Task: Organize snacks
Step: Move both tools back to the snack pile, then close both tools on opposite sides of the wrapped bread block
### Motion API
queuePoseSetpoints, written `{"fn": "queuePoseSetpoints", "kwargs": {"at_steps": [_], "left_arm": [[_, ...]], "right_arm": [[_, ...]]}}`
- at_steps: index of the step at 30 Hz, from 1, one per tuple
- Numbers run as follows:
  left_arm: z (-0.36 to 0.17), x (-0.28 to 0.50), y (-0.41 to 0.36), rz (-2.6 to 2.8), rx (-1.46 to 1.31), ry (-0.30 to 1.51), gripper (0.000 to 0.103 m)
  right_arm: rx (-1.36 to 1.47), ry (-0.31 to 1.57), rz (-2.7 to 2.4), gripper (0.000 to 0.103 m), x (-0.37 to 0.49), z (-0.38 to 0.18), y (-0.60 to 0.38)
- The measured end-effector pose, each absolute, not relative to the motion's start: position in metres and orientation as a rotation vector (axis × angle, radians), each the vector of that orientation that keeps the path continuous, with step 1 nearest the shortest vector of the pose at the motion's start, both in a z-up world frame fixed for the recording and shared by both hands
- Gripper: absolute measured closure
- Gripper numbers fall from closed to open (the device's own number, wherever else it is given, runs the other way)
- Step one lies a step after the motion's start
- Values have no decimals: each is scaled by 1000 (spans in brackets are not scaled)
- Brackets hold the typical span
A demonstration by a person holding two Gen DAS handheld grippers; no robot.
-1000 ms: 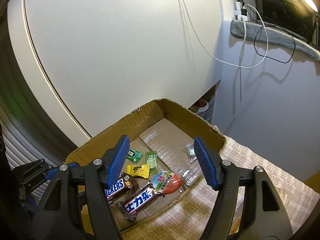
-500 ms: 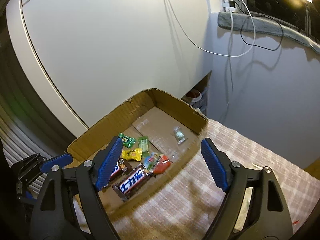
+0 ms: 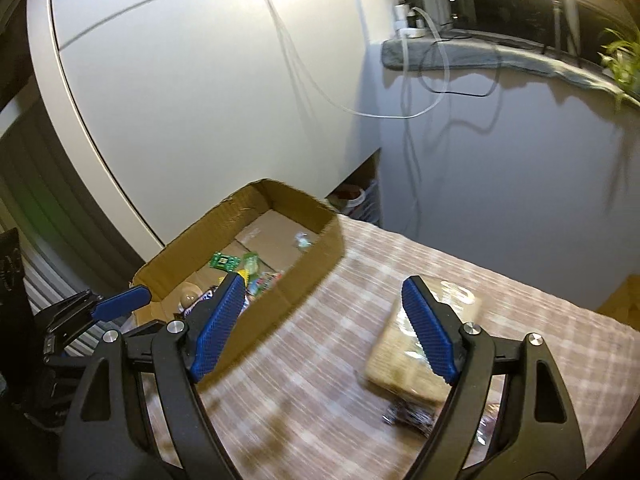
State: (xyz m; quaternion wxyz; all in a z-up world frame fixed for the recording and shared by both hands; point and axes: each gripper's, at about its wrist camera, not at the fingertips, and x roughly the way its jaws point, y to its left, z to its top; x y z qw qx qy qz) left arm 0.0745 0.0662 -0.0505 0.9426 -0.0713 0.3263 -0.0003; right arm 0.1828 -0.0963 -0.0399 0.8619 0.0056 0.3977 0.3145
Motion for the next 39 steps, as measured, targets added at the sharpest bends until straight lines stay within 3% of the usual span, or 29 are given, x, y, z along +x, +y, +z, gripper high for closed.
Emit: {"fn": "queuePoseSetpoints", "kwargs": {"at_steps": [11,13,17,29,39], "left_arm": [[-60,93,24,-135,-195,706,53],[-64,101,17,-166,-217,720,43],[-70,113,7,-219,-265,751,41],[-101,155,-3,-261,-369,838,39],[-117,179,-8,-275,-371,883,39]], "right_arm": [[115,860,575,20,182,-46,-181],[133,873,574,20,183,-51,-189],[193,919,607,20,190,-65,-202],[389,1136,652,20,226,-125,-201],[397,1187,641,20,241,-142,-187]]}}
